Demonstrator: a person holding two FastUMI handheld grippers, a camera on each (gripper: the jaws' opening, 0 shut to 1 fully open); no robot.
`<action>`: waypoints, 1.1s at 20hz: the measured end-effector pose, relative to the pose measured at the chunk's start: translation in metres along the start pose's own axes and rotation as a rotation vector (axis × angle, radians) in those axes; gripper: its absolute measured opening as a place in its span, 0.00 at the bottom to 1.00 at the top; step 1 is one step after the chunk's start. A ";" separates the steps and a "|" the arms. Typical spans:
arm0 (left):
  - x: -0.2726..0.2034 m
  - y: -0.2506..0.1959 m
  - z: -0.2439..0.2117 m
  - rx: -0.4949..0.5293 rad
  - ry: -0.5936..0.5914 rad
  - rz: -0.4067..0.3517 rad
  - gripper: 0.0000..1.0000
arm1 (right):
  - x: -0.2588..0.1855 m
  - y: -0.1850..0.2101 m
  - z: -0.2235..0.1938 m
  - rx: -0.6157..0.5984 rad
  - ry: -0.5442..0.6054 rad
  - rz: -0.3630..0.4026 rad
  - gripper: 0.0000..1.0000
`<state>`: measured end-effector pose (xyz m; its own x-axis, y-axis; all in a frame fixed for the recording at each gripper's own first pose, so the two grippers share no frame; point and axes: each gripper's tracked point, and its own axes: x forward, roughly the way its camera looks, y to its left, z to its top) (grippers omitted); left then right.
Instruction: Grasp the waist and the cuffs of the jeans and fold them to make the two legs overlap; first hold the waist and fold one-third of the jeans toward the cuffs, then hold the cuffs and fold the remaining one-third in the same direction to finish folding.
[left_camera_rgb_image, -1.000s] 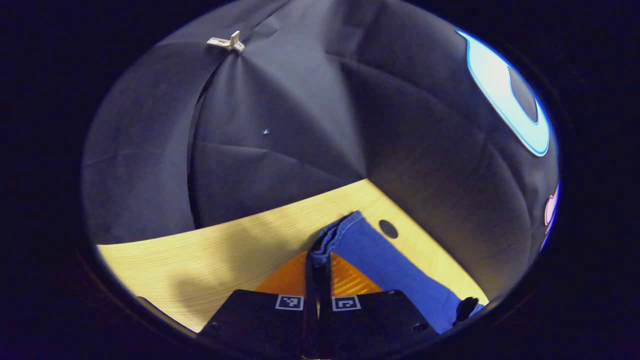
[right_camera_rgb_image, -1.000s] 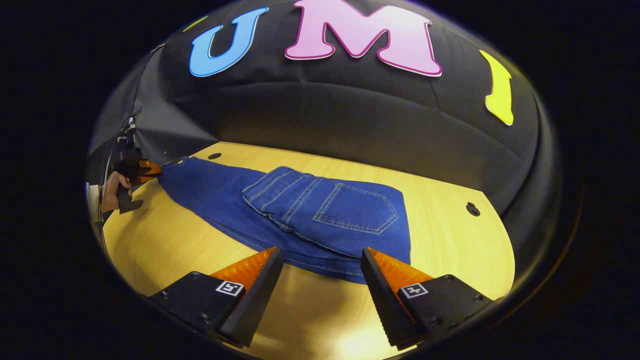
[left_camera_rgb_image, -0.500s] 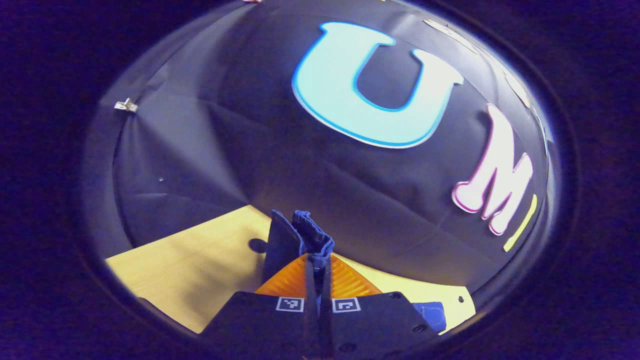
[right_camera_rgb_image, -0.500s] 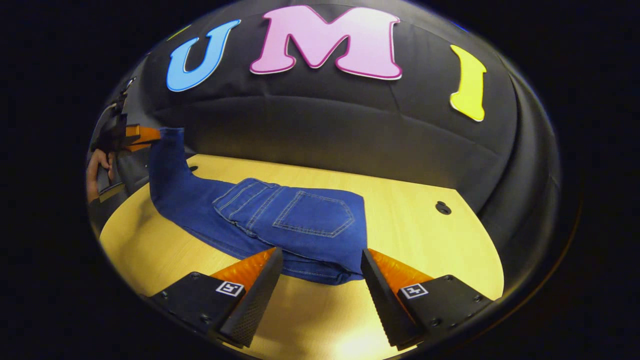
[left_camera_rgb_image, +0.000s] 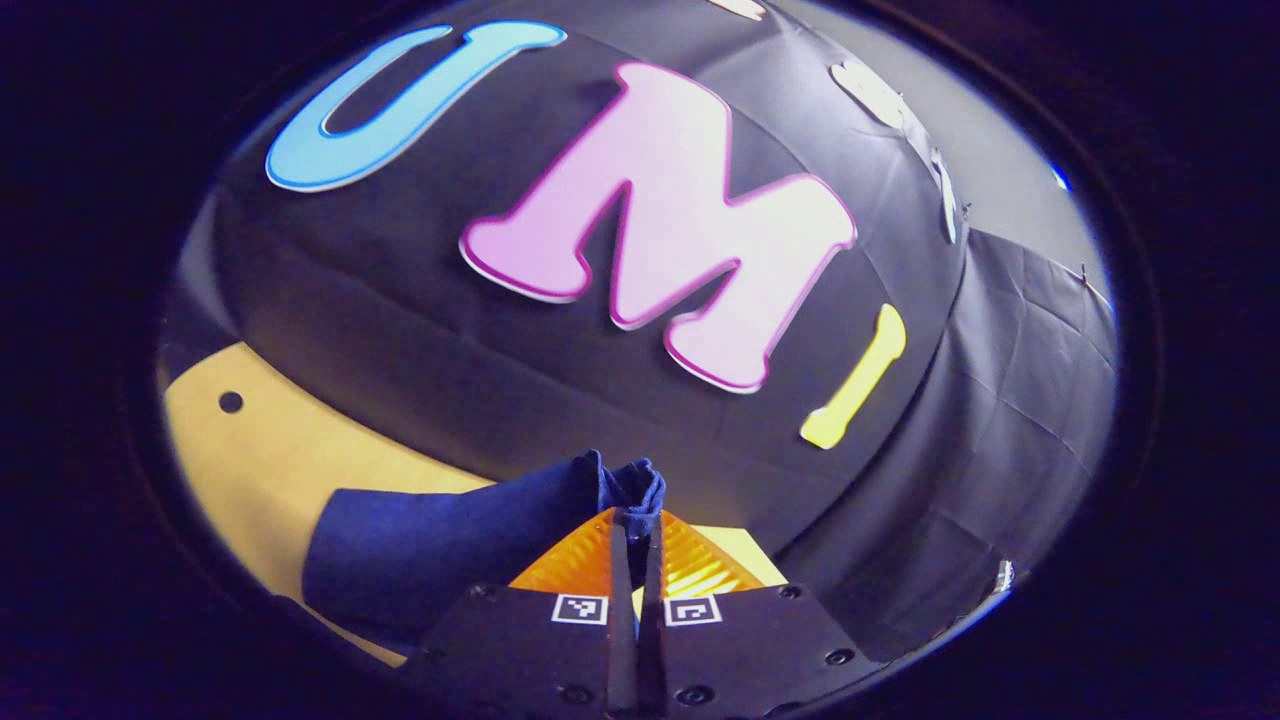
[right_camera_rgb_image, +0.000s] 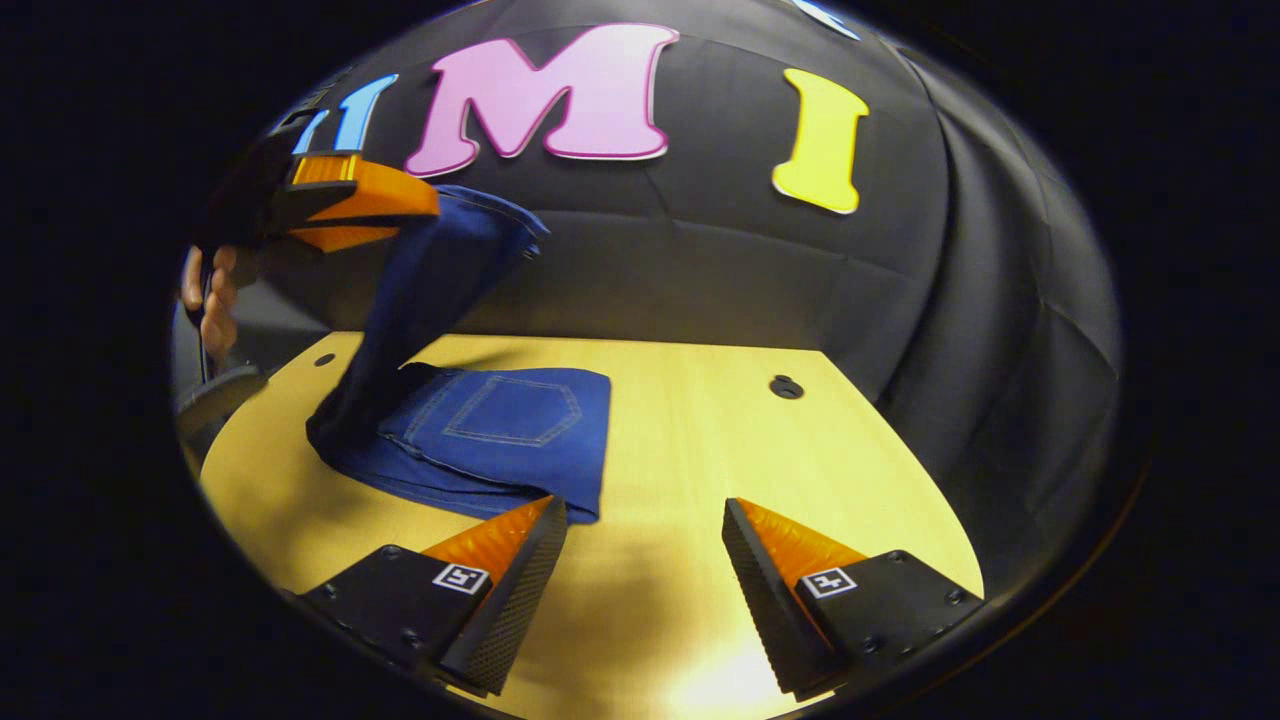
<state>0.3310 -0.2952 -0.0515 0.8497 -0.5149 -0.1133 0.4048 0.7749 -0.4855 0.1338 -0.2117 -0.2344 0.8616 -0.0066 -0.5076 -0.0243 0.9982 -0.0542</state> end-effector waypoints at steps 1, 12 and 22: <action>0.008 0.000 -0.022 0.003 0.037 0.006 0.07 | -0.003 -0.010 -0.002 0.013 -0.002 -0.014 0.97; -0.074 0.034 -0.022 0.158 0.025 0.089 0.97 | -0.066 -0.006 0.034 0.073 -0.102 0.038 0.96; -0.353 0.018 0.100 0.289 -0.263 0.313 0.96 | -0.252 0.038 0.140 0.022 -0.384 0.144 0.96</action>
<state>0.0724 -0.0623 0.0665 0.9868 -0.1599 0.0255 0.1618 0.9666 -0.1988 -0.0132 -0.1636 0.0121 0.9769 0.1517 -0.1503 -0.1513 0.9884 0.0141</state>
